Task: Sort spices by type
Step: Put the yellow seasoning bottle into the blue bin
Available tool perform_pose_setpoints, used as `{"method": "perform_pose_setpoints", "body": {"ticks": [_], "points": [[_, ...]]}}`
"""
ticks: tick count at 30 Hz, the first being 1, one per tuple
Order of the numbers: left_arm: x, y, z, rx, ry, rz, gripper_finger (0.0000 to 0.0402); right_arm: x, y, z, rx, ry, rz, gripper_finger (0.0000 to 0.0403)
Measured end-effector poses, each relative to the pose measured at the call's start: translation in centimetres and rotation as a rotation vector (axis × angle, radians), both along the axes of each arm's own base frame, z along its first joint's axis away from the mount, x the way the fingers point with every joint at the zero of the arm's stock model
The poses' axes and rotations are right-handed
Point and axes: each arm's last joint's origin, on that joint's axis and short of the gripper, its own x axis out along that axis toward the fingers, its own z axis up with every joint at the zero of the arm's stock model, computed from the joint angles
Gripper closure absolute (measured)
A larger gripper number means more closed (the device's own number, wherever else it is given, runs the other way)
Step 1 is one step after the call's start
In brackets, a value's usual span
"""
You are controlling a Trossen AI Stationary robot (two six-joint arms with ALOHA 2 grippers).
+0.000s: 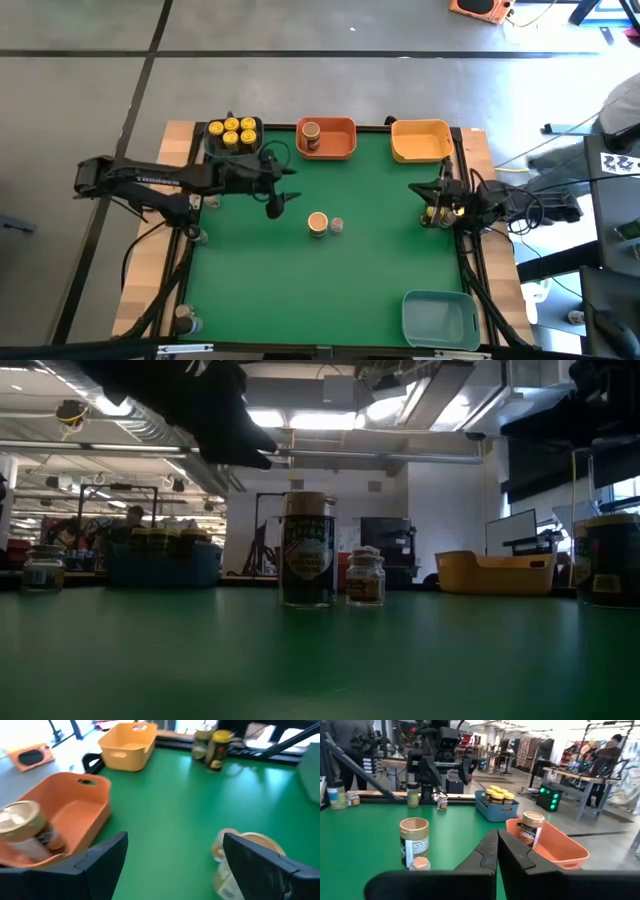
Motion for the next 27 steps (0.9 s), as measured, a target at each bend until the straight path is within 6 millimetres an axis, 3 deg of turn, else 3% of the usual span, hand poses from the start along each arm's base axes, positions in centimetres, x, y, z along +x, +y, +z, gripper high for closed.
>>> {"method": "perform_pose_setpoints", "body": {"ticks": [7, 17, 27], "points": [[-0.4, -1.1, -1.9, 0.006, -0.072, -0.041, 0.0076, 1.3, 0.2, 3.0, 0.001, 0.157, 0.018, 0.0391], [-0.9, -1.1, -3.2, 0.020, -0.090, -0.042, 0.0076, 4.7, 0.6, 7.4, -0.005, 0.473, 0.005, 0.0391], [-0.9, -1.1, -3.2, 0.066, -0.080, -0.062, 0.0075, 5.8, 1.0, 8.9, 0.307, 0.829, -0.040, 0.0391]]}}
